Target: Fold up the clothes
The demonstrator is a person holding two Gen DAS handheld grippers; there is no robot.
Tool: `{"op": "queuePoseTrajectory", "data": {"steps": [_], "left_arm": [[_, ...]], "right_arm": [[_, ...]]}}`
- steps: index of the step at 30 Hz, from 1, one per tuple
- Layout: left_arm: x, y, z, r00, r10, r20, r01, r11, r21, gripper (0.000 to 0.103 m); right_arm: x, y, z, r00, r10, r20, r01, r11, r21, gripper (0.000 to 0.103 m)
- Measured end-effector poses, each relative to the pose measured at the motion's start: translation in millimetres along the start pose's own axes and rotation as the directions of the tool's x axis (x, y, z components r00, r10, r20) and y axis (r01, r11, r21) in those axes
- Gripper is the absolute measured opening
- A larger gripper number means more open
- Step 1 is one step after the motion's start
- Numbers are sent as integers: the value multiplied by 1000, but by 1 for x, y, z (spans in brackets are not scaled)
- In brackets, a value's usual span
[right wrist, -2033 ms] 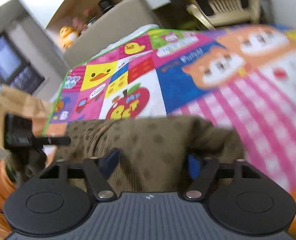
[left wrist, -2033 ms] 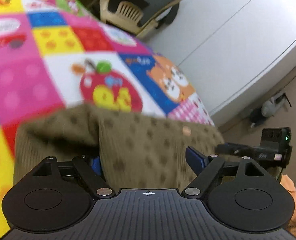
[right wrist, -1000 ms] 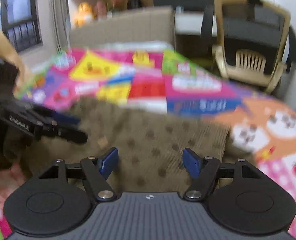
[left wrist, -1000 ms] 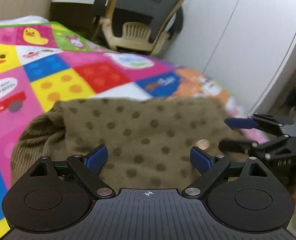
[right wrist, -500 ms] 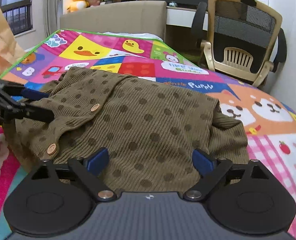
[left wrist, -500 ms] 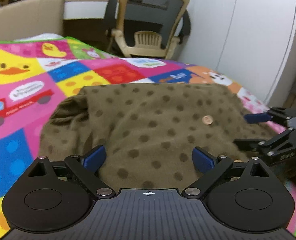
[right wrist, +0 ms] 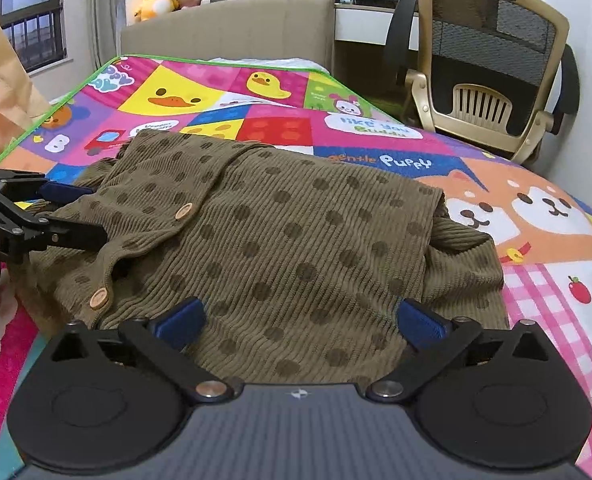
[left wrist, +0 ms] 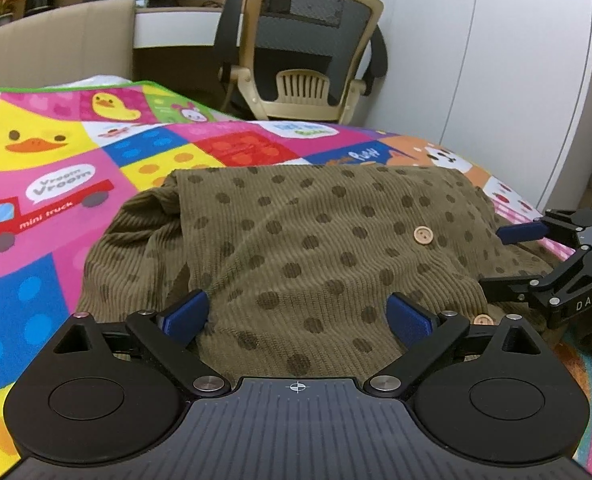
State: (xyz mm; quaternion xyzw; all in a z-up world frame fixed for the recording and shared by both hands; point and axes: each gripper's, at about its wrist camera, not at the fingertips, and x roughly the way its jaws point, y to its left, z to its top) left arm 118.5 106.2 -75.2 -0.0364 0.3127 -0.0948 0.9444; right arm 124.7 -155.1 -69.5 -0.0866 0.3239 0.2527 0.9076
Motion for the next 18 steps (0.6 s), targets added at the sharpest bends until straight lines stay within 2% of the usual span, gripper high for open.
{"op": "queuePoseTrajectory", "data": {"steps": [18], "left_arm": [[-2,1,-1,1000,-23,-3,23,1000,-4,101]], "right_arm": [[0,-3,-1,1000,17,5,-17,1000,21,103]]}}
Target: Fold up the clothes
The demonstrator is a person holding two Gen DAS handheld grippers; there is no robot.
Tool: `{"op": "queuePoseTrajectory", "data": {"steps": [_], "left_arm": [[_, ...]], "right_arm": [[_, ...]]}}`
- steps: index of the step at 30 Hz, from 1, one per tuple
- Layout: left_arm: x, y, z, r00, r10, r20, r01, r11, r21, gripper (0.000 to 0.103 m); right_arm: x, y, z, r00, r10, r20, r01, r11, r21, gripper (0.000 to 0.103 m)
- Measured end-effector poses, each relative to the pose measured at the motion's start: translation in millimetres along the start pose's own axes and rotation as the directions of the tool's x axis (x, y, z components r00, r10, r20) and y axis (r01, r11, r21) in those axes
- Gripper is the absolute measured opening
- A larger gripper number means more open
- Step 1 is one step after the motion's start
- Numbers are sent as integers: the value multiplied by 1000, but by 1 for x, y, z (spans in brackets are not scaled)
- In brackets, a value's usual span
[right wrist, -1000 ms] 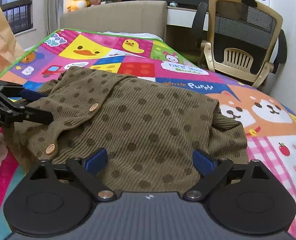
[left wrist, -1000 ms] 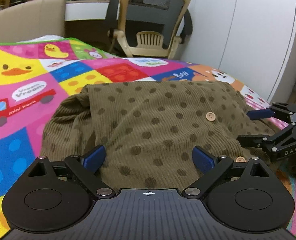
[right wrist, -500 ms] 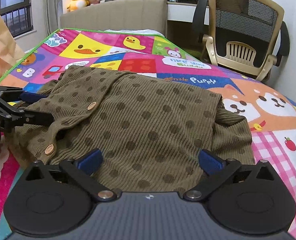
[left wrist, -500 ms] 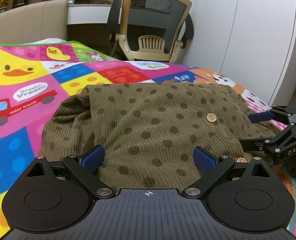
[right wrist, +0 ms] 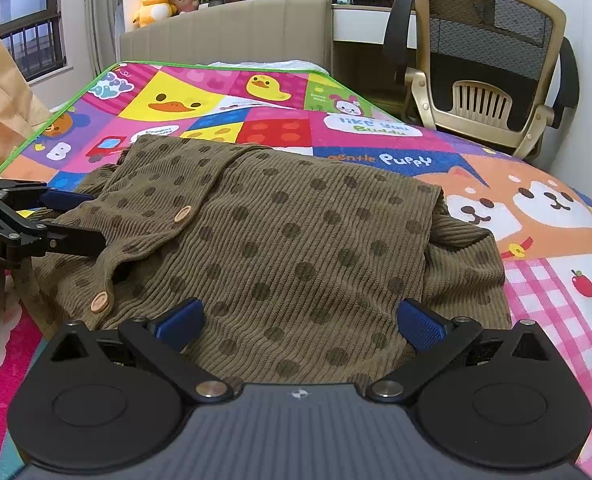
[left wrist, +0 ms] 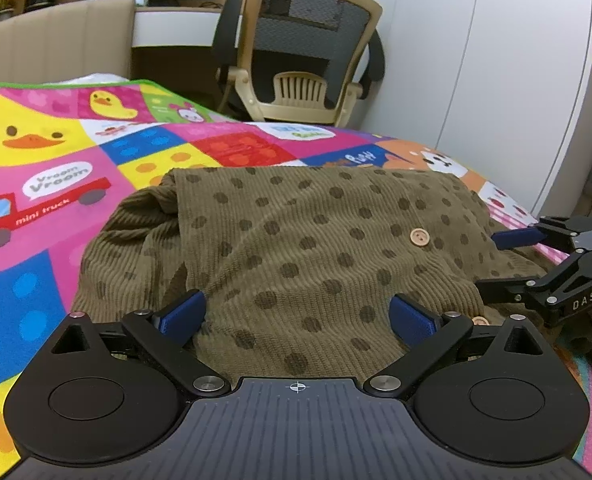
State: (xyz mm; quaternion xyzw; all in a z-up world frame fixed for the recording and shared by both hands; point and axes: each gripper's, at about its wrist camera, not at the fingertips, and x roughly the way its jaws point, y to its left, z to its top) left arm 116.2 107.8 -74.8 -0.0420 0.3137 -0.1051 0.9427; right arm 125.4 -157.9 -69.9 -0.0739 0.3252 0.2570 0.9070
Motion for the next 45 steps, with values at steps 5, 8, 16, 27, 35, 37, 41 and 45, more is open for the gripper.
{"op": "queuePoseTrajectory", "data": {"steps": [5,8,16,27,35,37,41,45], "left_arm": [[-18,-2,-6,1000,-22,-15,22,1000,-5,101],[-47,18,-13,1000,16,24,-13,991,-137,101],[-71,58,-33,978,205,-46,-209,934,-291,101],[-57,50,-23,998,68,-19,-70,929,-363,42],[-79,62,-4,995,-11,100,55,891,-450,20],[-77,62,1,994,-42,101,84,883,-462,20],[-71,70,3,989,-105,106,145,844,-516,20],[-70,79,5,976,-163,144,216,803,-555,17]], "right_arm": [[0,0,-1,1000,12,-4,-12,1000,-11,103],[0,-2,-1,1000,20,-7,-20,1000,-9,103],[1,-1,0,1000,20,-9,-21,1000,-6,103],[-17,19,14,998,-41,56,43,999,-32,103],[-32,138,50,969,191,154,-134,937,-323,103],[-11,175,50,971,212,112,-154,909,-387,103],[30,227,39,986,130,103,-64,869,-490,103],[64,249,38,996,48,75,-5,868,-496,99]]}}
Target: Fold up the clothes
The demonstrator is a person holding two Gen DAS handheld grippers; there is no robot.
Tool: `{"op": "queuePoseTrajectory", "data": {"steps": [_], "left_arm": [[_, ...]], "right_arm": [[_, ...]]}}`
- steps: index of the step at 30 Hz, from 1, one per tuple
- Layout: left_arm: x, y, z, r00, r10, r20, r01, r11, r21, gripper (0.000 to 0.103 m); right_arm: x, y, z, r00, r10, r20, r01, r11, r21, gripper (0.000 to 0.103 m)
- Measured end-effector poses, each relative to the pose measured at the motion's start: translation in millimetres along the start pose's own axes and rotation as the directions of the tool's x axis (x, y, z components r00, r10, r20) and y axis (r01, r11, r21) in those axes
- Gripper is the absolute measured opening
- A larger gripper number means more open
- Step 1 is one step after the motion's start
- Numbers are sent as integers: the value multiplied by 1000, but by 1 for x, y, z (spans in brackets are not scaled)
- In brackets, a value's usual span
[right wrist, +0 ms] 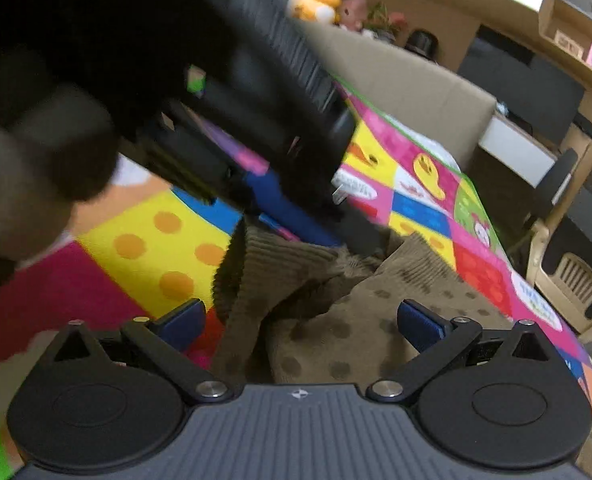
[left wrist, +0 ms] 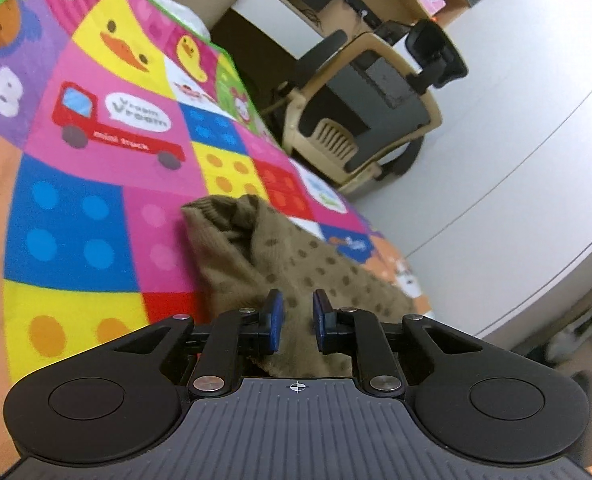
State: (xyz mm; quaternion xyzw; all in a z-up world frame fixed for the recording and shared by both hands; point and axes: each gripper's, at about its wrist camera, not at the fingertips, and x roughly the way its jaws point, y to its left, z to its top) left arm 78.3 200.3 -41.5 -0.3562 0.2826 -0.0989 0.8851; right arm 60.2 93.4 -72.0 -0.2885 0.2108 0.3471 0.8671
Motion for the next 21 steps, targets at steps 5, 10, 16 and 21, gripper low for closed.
{"op": "queuePoseTrajectory", "data": {"steps": [5,10,16,21], "left_arm": [[-3,-9,2,996,-82,23,82,997,2,28],[-32,-19,12,990,-33,138,32,999,15,59],[-63,-36,26,965,2,263,-8,1000,21,83],[-49,-59,26,973,-20,228,2,997,79,93]], "right_arm": [[15,10,8,999,-37,9,37,999,-39,68],[1,4,5,997,-44,56,43,999,19,11],[-69,-53,9,956,-175,236,116,963,243,7],[-142,-148,-43,908,-362,210,217,837,503,5]]}}
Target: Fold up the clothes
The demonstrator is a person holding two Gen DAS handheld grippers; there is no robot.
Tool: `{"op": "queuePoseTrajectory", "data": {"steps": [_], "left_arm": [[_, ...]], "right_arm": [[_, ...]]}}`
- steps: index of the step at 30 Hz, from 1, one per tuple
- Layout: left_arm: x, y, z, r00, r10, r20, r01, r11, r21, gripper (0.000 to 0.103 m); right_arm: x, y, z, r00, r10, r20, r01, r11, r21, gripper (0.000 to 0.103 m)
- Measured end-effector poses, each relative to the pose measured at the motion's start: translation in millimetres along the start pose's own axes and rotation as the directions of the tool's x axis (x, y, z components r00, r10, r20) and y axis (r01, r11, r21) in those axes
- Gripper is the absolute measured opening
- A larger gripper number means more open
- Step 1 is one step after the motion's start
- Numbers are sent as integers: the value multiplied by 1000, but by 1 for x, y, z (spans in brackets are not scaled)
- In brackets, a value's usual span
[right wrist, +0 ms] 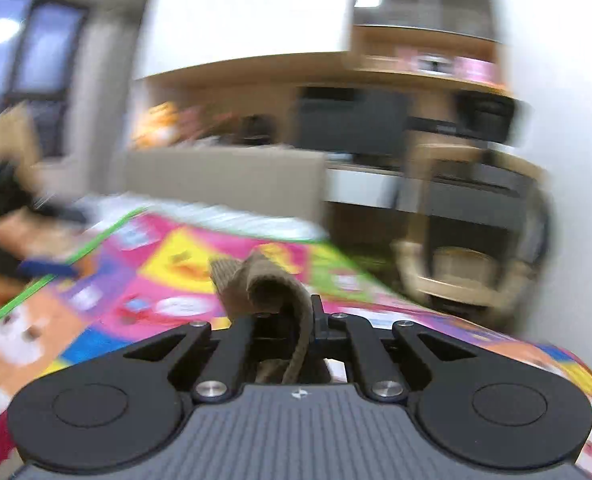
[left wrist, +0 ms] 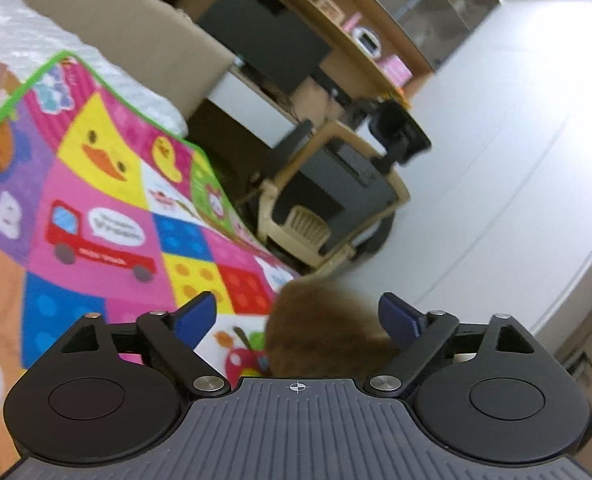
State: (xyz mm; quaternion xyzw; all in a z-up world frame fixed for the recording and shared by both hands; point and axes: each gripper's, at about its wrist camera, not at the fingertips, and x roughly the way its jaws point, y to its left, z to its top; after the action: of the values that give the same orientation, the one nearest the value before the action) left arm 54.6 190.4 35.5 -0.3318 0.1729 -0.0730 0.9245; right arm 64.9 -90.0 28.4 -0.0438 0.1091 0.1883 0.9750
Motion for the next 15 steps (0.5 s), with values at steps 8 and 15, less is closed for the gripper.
{"op": "queuePoseTrajectory", "data": {"steps": [8,15], "left_arm": [[91,-43,-47,970,12,-242,16,993,116,94],[150,-93,-86,943,92,-320,31,933,360,94]], "right_arm": [[-23,-100,-89,949,-120,-292,172,972,161,6],[-39,-119,-83,955,-88,-282,124,986,112,36]]}}
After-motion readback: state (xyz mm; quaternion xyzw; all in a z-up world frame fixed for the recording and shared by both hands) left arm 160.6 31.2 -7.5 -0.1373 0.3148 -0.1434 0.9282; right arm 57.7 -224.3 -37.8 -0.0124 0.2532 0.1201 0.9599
